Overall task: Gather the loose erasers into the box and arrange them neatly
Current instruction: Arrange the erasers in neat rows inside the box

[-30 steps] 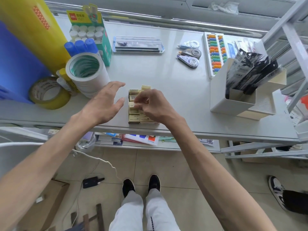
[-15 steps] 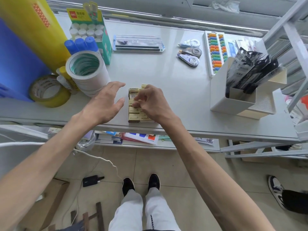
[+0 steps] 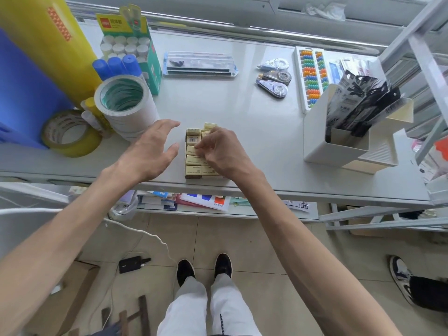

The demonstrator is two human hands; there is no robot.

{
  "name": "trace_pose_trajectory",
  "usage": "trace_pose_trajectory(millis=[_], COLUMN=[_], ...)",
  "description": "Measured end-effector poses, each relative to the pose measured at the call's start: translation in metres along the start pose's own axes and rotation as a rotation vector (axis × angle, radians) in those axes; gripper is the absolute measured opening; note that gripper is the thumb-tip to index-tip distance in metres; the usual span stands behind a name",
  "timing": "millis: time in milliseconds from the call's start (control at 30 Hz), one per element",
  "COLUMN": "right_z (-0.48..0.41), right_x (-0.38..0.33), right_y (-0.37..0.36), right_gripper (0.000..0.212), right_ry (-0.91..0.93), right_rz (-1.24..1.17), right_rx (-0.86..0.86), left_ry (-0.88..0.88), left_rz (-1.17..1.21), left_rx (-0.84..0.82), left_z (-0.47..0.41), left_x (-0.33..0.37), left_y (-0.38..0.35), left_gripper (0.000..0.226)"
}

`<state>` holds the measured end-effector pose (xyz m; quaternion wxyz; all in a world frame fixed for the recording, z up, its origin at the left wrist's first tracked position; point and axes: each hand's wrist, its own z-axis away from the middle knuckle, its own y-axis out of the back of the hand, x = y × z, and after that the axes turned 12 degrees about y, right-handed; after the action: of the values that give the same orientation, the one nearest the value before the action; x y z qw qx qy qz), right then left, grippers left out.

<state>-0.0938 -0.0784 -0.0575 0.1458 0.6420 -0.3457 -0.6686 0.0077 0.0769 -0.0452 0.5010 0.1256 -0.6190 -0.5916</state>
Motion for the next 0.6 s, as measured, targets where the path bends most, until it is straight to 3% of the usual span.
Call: trace_pose_trajectory(millis=[133, 233, 433, 600], right_z=[0.000, -0.002, -0.007, -0.001], right_x=[-0.002, -0.003, 0.006, 0.013], right_y=[0.006, 0.013, 0.029, 0.037], right_gripper=[0.008, 0.029, 0.033, 0.025], right_ry=[-0.013, -0.005, -0.048, -0.062], right_rz=[0.009, 0.016, 0.084, 0.133], right_rx=[-0.037, -0.123, 0.195, 0.110], left_ry=[-0.003, -0.005, 0.008, 0.003], left_rz=[0.009, 0.002, -0.002, -0.001], left_rx=[-0.001, 0.003, -0.008, -0.006], left_z=[0.001, 0.002, 0.001, -0.002], left_x=[0.003, 0.004, 0.004, 0.006], left_y=[0.000, 0.000, 0.002, 0.000], left_gripper=[0.050, 0.051, 0.052, 0.051])
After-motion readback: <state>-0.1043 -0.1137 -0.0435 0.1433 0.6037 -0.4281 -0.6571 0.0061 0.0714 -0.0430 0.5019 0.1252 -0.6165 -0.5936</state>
